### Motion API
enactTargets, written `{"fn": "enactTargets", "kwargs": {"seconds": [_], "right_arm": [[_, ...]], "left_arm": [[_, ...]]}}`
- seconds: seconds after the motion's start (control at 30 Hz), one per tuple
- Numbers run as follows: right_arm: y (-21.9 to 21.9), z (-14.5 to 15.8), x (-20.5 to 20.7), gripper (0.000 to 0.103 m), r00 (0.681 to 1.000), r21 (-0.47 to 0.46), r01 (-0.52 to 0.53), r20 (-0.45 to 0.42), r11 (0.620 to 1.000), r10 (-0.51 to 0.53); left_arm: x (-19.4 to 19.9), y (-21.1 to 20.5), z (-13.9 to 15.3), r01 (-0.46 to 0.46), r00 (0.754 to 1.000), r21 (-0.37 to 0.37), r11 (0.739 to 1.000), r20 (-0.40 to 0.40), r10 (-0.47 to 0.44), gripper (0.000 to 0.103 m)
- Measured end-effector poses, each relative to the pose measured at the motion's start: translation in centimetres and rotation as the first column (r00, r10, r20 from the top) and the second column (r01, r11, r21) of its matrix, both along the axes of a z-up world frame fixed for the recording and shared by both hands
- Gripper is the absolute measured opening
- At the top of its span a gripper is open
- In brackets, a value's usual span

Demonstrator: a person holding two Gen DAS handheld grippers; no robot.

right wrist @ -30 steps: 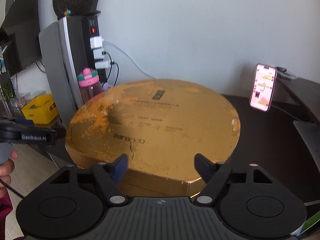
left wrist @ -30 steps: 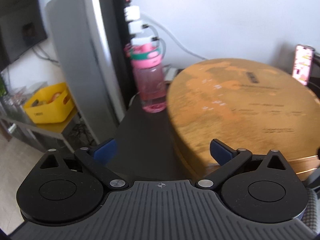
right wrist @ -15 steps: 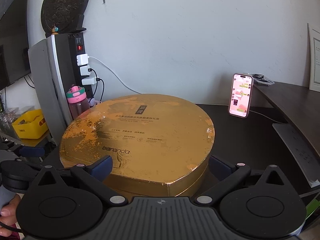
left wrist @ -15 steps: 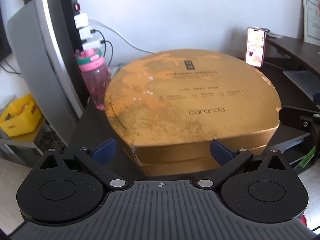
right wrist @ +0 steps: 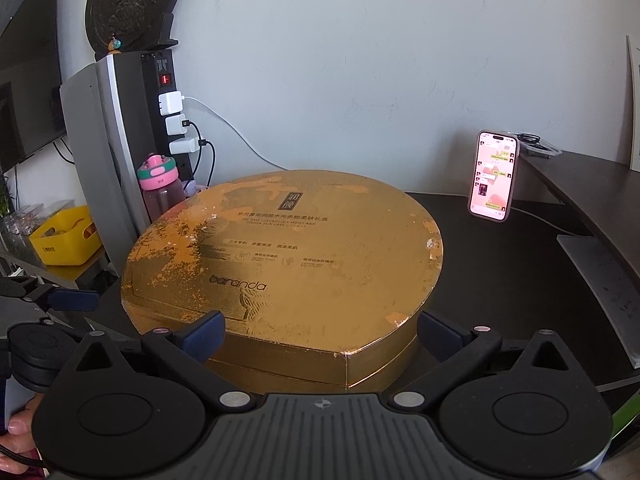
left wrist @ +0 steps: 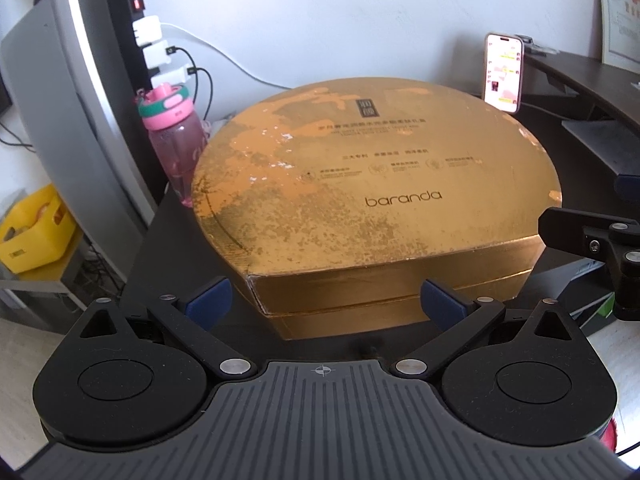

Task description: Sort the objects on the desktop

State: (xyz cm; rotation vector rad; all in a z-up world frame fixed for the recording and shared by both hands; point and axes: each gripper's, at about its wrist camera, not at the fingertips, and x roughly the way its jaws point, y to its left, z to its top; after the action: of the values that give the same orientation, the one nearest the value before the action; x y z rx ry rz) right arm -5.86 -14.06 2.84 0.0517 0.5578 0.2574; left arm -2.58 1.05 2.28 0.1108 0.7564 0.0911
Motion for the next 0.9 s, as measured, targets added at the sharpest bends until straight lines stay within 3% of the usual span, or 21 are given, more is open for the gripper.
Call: {"fn": "enactTargets", "kwargs": {"seconds": [0.9], "right_arm": [[-0.18,-0.29,0.32,0.102,1.000,0.002,-0.008,-0.011,1.000,0.008]], "left_arm": [[0.41,-0.03,-0.53,0.019,1.000,0.012,1.000,-0.017,-0.018,0.103]]}}
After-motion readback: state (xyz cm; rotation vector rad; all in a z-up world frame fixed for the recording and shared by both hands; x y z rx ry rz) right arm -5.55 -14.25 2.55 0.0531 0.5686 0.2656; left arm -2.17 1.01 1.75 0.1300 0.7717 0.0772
